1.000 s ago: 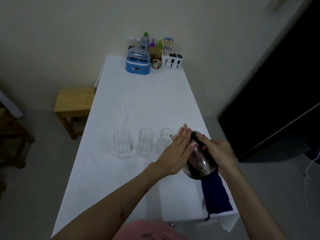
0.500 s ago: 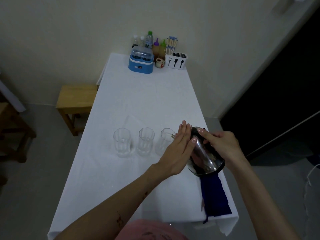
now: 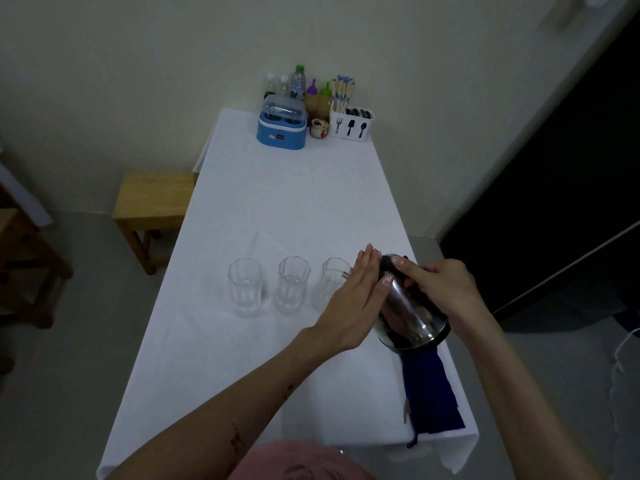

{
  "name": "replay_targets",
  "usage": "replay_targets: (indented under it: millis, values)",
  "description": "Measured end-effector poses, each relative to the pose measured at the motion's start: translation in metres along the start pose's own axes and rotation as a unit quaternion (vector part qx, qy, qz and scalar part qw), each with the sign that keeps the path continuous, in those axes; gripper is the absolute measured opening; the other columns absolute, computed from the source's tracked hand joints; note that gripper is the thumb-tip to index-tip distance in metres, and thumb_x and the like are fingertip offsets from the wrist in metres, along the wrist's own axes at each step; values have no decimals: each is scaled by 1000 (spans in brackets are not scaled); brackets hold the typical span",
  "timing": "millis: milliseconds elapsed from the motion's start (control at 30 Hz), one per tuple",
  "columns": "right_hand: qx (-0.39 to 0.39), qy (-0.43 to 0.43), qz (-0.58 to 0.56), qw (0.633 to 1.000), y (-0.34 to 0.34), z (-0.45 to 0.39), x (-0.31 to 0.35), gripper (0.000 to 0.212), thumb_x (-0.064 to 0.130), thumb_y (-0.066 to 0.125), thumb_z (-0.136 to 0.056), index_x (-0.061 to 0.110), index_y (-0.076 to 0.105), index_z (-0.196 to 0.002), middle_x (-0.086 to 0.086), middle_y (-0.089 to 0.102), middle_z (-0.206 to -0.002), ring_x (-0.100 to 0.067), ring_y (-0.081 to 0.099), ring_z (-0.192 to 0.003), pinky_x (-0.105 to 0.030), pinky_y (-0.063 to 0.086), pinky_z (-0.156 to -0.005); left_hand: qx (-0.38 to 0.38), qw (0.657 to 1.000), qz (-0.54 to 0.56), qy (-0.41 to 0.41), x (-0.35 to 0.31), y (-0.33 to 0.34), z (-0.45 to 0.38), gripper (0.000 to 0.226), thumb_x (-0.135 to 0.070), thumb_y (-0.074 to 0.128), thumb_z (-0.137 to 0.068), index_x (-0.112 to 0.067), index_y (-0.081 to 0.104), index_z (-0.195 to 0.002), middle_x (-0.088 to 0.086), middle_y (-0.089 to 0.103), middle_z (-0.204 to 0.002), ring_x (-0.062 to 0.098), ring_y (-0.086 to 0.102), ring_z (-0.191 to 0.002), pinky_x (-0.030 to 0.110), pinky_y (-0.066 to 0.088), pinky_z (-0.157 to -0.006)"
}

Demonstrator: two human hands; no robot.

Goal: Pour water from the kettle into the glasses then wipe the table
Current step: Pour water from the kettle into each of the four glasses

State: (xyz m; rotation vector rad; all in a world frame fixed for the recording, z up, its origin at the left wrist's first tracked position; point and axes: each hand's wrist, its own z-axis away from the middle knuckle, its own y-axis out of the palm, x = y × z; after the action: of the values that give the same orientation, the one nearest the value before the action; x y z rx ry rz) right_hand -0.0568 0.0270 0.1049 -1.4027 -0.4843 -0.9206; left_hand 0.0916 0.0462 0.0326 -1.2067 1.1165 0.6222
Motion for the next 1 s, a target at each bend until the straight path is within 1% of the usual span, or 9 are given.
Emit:
replay_targets:
  millis: [67,200,300,400,733,833,1000]
  values:
    - [0,2,1,1000,1,2,0,46,54,77,-79,12,74,-61,-3,71,-59,-20,68,-64,-28,51,-63,4,1000,-4,-3,1,-1,0,58,-44,18,-104,-23,-3,-154,-10,-9,-163,1,-11,-148,24,1,-121]
    - [1,9,0,1000,3,2,0,45,53,78,-79,11,74,-62,-6,73,-64,-22,69,-66,-31,54,-69,10,1000,-6,-2,2,-2,2,58,-43,18,-104,-22,-3,-154,-9,-9,-163,2,-11,-148,27,2,-122]
    - [-1,13,-1,1000,4,3,-1,46,54,78,-79,12,74,-61,-5,73,-63,-19,66,-63,-28,50,-65,10,1000,-3,-2,3,-3,2,58,-42,19,-104,-21,-2,-154,-9,-9,-163,1,-11,-147,27,2,-122]
    - [-2,13,0,1000,4,3,-1,46,54,78,-78,12,74,-59,-4,72,-61,-18,66,-61,-28,50,-63,12,1000,-1,-2,3,-3,3,58,-41,19,-105,-21,-2,-154,-9,-8,-163,1,-10,-147,28,2,-122]
    - [-6,8,10,1000,1,8,1,44,53,76,-81,15,73,-59,2,69,-57,-14,65,-60,-24,43,-56,14,1000,-2,4,0,-2,5,58,-44,18,-104,-23,-3,-154,-10,-9,-162,0,-11,-147,27,2,-122]
    - [-5,7,5,1000,0,9,0,45,53,77,-81,13,73,-60,3,69,-56,-15,65,-60,-24,44,-57,13,1000,0,9,-1,-2,6,58,-43,18,-104,-21,-2,-154,-9,-9,-163,1,-10,-147,28,2,-122]
    - [-7,9,-6,1000,-4,11,-1,44,54,78,-79,13,75,-62,-1,72,-62,-18,68,-65,-25,47,-60,12,1000,5,13,-4,-2,6,59,-43,19,-104,-20,-1,-154,-9,-9,-163,1,-10,-147,30,3,-123]
